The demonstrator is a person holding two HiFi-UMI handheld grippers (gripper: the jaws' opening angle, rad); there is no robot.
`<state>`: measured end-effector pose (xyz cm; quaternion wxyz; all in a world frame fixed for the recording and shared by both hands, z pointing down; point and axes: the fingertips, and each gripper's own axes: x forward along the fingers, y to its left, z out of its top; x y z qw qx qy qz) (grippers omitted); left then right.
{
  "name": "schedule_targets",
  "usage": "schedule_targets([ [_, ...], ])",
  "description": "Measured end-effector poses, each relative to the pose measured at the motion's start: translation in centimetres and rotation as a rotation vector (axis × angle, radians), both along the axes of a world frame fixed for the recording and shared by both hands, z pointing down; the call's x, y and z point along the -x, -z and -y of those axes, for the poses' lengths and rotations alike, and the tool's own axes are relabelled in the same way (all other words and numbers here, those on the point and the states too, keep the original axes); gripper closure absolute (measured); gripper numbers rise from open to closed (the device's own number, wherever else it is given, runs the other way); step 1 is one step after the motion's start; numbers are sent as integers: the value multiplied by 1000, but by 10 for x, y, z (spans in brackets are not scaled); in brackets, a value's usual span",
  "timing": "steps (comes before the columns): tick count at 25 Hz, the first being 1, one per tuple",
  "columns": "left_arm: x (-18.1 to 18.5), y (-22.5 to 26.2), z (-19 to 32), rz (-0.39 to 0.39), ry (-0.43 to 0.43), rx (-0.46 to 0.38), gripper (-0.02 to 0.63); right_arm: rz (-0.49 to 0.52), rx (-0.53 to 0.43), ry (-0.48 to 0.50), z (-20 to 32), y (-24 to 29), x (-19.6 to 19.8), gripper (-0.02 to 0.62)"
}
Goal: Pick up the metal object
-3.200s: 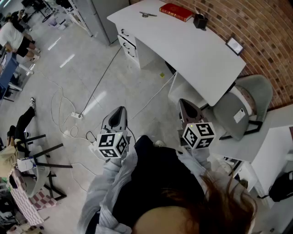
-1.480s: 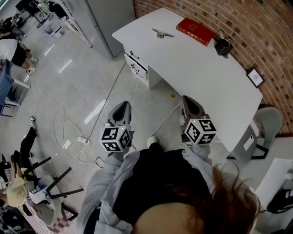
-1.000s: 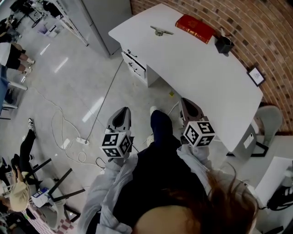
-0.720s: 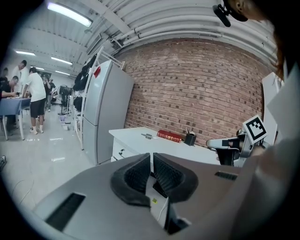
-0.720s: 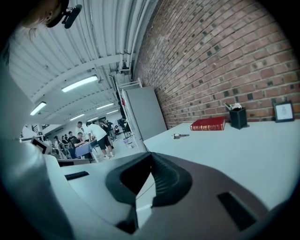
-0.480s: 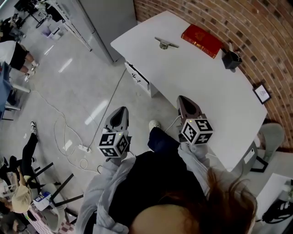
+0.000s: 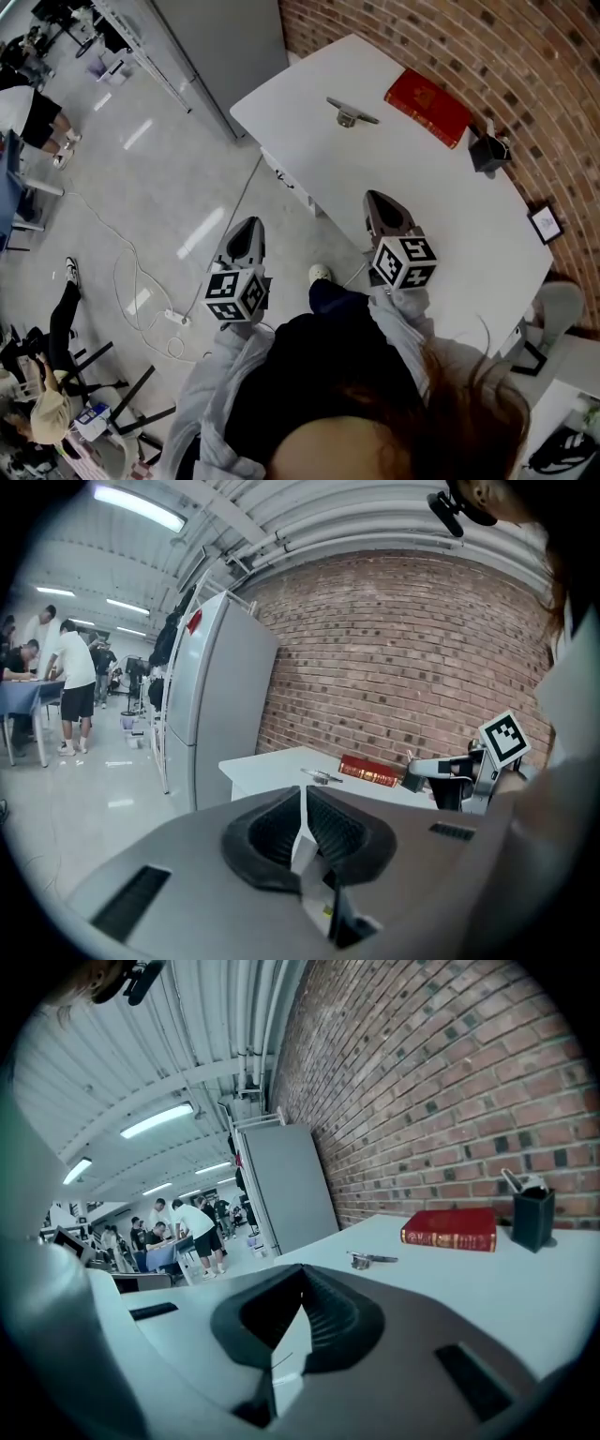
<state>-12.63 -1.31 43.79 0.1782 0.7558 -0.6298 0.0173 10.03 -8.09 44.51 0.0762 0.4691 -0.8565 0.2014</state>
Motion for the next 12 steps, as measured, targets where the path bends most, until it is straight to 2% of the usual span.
schedule_targets([
  [6,14,-5,23,-8,33,11,572,16,-12,39,29,-2,20,593],
  [7,17,-5,26,-3,38,9,572,34,-8,44,33,-1,25,567],
  [9,21,-4,27,-3,47,6,572,85,14,48,40,0,33,462],
  [12,25,-5,26,1,61,-1,572,162,40,47,45,1,39,360],
])
